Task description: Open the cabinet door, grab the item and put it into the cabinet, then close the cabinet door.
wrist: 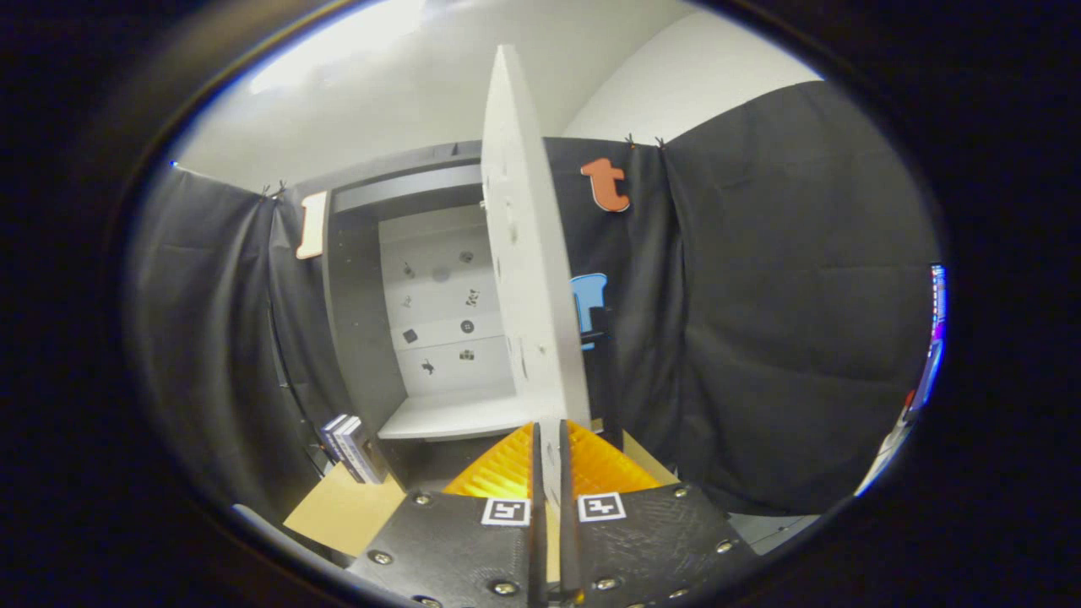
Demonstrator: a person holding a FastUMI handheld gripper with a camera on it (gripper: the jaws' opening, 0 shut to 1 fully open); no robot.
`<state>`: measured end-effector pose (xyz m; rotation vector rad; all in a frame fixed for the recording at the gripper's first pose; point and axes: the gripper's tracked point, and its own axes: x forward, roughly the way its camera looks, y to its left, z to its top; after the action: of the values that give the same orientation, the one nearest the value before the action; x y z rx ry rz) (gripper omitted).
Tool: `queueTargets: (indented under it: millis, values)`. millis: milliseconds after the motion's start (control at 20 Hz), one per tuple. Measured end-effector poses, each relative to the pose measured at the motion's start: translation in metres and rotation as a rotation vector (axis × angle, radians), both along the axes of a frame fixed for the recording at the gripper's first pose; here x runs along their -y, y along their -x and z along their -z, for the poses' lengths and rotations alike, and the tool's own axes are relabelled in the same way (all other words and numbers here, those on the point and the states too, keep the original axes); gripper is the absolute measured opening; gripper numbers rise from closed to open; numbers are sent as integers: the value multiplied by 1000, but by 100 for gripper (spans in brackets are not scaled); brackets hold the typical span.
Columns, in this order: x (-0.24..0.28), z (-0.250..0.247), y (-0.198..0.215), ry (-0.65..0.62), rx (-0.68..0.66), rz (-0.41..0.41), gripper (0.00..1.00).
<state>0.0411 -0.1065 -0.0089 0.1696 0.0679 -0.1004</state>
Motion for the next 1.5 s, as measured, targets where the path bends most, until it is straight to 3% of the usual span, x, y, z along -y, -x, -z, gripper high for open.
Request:
queueTargets:
  millis: [150, 400, 500, 550, 650, 950, 1500]
  values:
    - [-33, 5, -3, 11, -14, -42, 6]
    - [-85, 24, -11, 44, -49, -99, 19]
    - [-103, 37, -16, 53, -66, -112, 32]
    - [-112, 45, -19, 60, -75, -121, 33]
    - [-129, 63, -23, 71, -103, -144, 49]
    - [-184, 136, -40, 26, -202, -205, 69]
    - [-242, 308, -82, 13, -452, -288, 71]
